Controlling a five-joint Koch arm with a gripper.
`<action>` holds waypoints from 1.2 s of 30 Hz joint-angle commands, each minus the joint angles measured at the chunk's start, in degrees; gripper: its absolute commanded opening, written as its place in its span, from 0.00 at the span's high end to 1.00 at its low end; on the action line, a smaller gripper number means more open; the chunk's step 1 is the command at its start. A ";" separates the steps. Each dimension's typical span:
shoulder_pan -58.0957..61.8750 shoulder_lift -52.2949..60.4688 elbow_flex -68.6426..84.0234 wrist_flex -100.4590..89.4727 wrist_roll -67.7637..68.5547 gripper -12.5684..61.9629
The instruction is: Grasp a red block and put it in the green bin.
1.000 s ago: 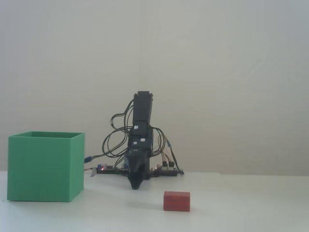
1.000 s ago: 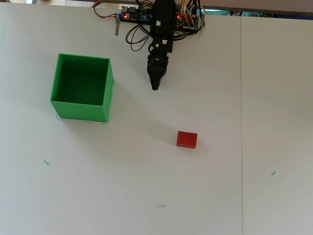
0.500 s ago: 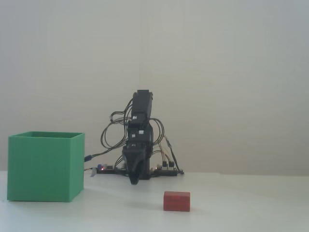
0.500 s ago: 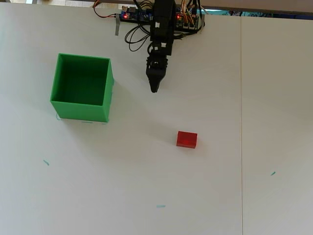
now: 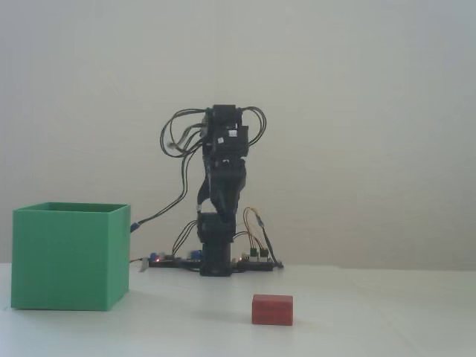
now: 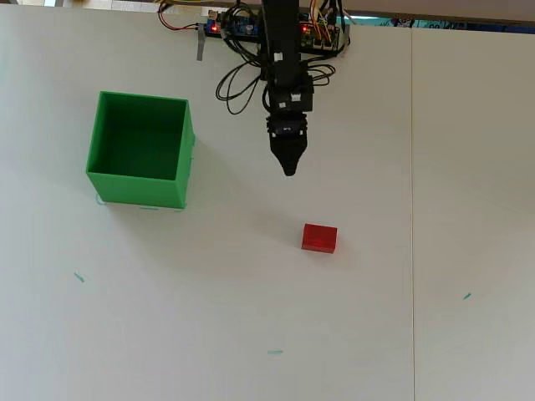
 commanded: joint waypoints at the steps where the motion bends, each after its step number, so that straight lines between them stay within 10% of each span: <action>1: -2.29 -2.46 -6.24 -0.18 -2.81 0.36; 26: 6.59 -33.22 -40.08 18.19 -6.42 0.37; 36: 5.01 -32.61 -40.17 24.79 13.97 0.37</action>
